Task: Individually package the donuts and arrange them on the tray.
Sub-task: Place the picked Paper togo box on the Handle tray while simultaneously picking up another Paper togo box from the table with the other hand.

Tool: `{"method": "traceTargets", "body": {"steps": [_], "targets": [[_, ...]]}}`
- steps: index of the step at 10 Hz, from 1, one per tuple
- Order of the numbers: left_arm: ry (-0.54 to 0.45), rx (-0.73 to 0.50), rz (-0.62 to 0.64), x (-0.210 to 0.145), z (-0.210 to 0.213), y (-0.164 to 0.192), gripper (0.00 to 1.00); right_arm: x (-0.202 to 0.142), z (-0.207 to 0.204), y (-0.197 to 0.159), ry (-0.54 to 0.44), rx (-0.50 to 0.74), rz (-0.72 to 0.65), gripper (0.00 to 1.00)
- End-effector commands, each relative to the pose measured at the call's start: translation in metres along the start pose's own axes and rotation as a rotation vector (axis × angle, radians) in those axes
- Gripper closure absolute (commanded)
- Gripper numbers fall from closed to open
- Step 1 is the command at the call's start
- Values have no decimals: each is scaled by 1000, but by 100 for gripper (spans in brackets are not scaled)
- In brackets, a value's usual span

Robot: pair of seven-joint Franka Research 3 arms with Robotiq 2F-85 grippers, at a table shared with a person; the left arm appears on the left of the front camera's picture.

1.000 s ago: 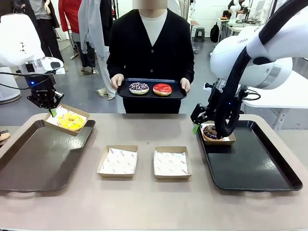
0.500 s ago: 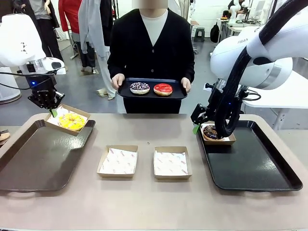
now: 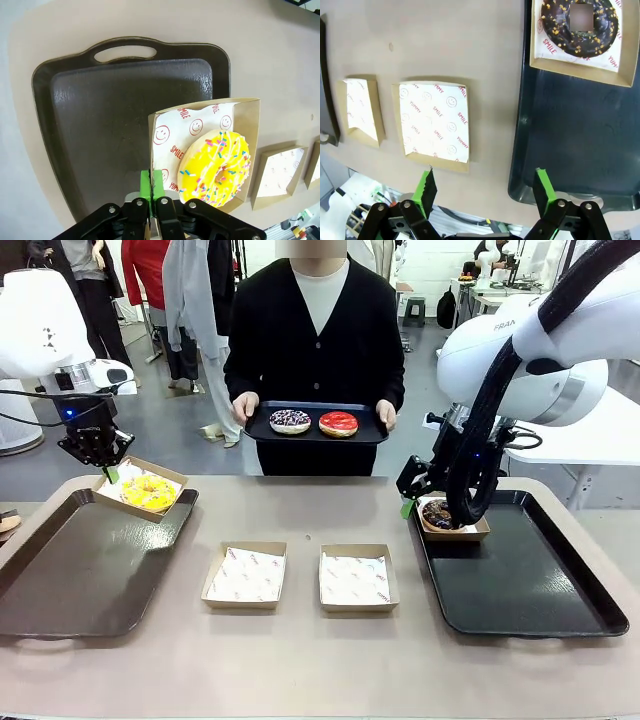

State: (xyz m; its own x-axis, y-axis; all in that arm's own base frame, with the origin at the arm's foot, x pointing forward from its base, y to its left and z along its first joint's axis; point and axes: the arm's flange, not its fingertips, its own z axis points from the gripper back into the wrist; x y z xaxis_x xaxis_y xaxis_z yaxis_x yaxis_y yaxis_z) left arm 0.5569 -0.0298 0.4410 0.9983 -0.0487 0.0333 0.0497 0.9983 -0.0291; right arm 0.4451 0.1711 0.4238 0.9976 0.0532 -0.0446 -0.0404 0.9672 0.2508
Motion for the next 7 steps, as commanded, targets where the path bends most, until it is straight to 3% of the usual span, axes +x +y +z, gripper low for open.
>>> {"method": "traceTargets", "body": {"steps": [1,7], "targets": [[0,0,0,0,0,0,99,-1,-5,9,9,-46,26,0],[-63,-29,43,-9,-23,19,99,-14,-46,76,28,-191,18,0]]}}
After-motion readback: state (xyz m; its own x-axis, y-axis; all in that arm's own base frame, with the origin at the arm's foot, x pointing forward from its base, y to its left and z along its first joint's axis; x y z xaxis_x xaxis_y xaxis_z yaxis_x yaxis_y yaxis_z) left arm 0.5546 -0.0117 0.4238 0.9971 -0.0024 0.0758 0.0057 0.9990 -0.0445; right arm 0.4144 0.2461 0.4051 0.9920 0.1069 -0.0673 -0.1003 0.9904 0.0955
